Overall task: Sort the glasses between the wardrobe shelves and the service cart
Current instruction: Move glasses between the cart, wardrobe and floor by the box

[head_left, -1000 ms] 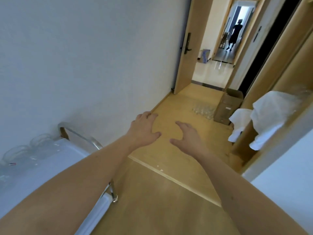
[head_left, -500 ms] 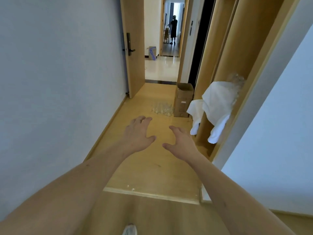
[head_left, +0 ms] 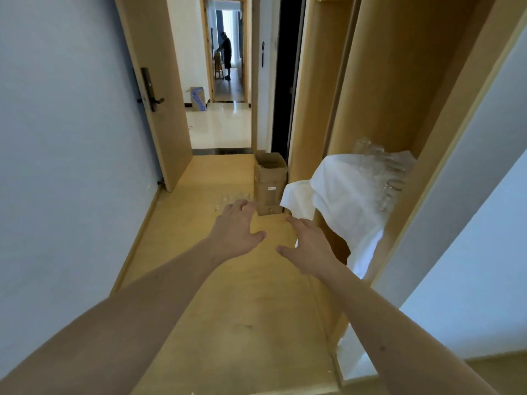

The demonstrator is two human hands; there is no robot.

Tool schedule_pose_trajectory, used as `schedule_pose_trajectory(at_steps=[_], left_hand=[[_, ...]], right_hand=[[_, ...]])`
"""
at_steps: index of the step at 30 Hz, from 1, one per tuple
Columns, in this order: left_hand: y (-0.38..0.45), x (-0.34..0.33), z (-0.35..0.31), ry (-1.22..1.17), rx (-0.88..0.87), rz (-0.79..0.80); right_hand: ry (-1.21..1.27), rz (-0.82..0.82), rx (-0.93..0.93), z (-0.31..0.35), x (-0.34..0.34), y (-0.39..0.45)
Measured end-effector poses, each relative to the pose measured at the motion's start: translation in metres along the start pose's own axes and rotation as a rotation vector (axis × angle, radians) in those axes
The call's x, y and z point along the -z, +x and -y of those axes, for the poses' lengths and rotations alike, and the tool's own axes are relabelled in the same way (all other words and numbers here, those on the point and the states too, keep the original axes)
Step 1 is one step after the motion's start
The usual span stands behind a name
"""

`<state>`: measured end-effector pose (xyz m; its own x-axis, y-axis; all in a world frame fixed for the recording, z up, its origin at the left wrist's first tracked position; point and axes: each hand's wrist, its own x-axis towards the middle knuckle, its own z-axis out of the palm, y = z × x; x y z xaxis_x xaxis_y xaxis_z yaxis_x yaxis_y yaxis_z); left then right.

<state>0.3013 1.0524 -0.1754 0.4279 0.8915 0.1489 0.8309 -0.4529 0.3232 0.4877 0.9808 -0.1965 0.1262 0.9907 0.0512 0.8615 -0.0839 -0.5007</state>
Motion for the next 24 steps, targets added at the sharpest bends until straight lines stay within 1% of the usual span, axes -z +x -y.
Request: schedule_pose_trajectory(at_steps=[3, 7, 13, 16, 21, 24], left_hand=[[0.04, -0.007, 0.006, -0.01, -0.041, 0.021], [0.082, -0.017, 0.003, -0.029, -0.095, 0.057], [0.162, -0.031, -0.006, -0.055, -0.172, 0.026], [0.207, -0.04, -0.015, -0.08, -0.183, 0.008], [0.275, -0.056, -0.038, -0.072, -0.194, 0.058], [0.32, -0.065, -0.058, -0.062, -0.212, 0.033]], right_hand=[[-0.012, -0.029, -0.038, -0.009, 0.002, 0.033], [-0.021, -0.025, -0.089, -0.023, 0.005, 0.069], [-0.037, -0.081, -0.114, -0.053, 0.019, 0.138], [-0.013, -0.094, -0.142, -0.074, 0.03, 0.176], [0.019, -0.131, -0.172, -0.113, 0.059, 0.233], [0.023, -0.163, -0.204, -0.139, 0.075, 0.263]])
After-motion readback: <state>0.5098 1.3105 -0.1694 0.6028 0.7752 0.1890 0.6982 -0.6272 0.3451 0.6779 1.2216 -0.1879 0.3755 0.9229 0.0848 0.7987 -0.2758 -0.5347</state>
